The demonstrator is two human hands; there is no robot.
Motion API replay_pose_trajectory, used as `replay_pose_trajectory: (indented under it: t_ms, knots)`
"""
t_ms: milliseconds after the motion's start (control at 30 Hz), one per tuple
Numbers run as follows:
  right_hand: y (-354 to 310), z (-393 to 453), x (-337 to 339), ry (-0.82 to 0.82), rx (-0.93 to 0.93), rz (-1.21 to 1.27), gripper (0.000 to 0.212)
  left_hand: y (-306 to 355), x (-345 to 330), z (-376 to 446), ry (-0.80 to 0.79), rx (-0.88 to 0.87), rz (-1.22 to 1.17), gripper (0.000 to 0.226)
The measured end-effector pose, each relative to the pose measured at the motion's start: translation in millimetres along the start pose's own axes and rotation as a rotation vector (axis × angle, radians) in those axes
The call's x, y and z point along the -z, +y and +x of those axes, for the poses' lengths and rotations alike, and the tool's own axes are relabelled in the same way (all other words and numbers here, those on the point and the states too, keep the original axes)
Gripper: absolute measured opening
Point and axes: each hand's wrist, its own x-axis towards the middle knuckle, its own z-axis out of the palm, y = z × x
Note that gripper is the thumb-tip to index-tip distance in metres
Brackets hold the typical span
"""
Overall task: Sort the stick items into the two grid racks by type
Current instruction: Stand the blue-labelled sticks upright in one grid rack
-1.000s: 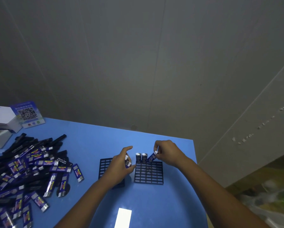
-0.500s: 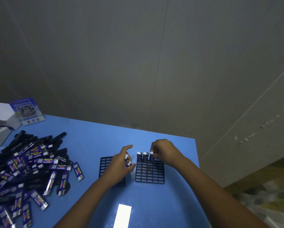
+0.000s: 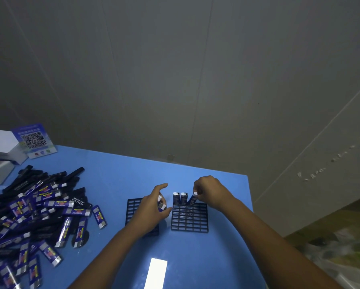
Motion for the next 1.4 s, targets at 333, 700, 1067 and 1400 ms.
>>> replay_pose_trajectory:
  t_ms: [333,700,1067,1400]
  knots:
    - [-17.3,6.4,-8.3,-0.033,0.010,-0.052,0.015,3.3,0.4,-0.5,0.016,-0.016,0.025,0.074]
    - [-18.4,-5.9,1.9,0.113,0.026,0.202,0.020,8.0,6.9,-2.1,0.035,0.003,-0.001,0.076]
    - [-65.8,-23.9,16.2,-0.046,0.094,0.822,0.009,32.4,3.0,-8.4,0.042,-0.099,-0.028,0.073]
    - [-71.0,-21.7,16.2,-0.132,0.083,0.871,0.014,33.6,7.2,-13.7,0.034,-0.113,-0.040,0.077]
